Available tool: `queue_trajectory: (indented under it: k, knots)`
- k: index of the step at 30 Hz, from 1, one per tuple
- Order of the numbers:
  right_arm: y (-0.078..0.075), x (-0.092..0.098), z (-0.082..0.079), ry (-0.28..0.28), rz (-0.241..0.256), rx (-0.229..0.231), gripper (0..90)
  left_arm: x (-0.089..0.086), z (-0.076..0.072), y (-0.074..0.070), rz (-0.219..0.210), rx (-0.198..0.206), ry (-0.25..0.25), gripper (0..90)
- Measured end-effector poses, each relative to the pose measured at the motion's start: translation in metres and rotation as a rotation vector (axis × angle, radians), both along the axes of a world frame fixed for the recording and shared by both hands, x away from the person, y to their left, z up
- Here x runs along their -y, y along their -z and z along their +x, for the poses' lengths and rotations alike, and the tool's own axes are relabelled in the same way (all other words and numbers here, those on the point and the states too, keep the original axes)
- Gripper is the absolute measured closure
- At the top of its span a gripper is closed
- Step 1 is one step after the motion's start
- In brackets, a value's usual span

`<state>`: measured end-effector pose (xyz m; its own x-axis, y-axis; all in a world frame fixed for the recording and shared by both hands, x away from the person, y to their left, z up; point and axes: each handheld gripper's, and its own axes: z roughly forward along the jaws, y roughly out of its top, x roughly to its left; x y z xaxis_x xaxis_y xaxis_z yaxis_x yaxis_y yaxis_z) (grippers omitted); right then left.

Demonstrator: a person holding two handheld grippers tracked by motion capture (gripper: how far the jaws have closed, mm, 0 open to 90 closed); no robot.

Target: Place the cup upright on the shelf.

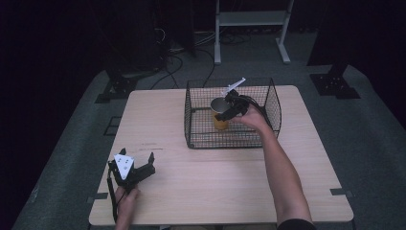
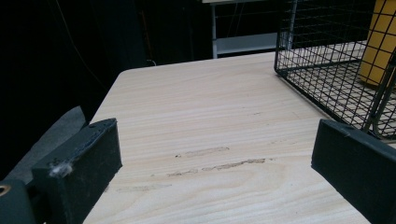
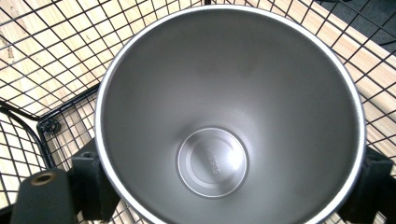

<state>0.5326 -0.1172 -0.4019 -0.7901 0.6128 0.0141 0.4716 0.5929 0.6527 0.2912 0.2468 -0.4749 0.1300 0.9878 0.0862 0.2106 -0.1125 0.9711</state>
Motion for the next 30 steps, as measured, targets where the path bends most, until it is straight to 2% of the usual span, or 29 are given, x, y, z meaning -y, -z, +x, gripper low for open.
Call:
queue_trajectory:
  k: [9, 15, 30]
  knots:
    - [-0.0021, 0.0007, -0.0015, -0.001, 0.000, 0.002, 9.7, 0.0000, 0.0000, 0.0000, 0.000, 0.000, 0.000, 0.8]
    - [-0.0032, -0.0010, -0.0030, -0.001, 0.000, 0.003, 2.7, -0.0001, 0.0000, 0.0000, -0.001, 0.000, 0.000, 0.8]
    - [-0.0096, 0.0014, -0.0059, 0.007, 0.014, 0.001, 0.0, -0.0001, 0.0002, 0.0000, -0.002, 0.000, -0.002, 0.8]
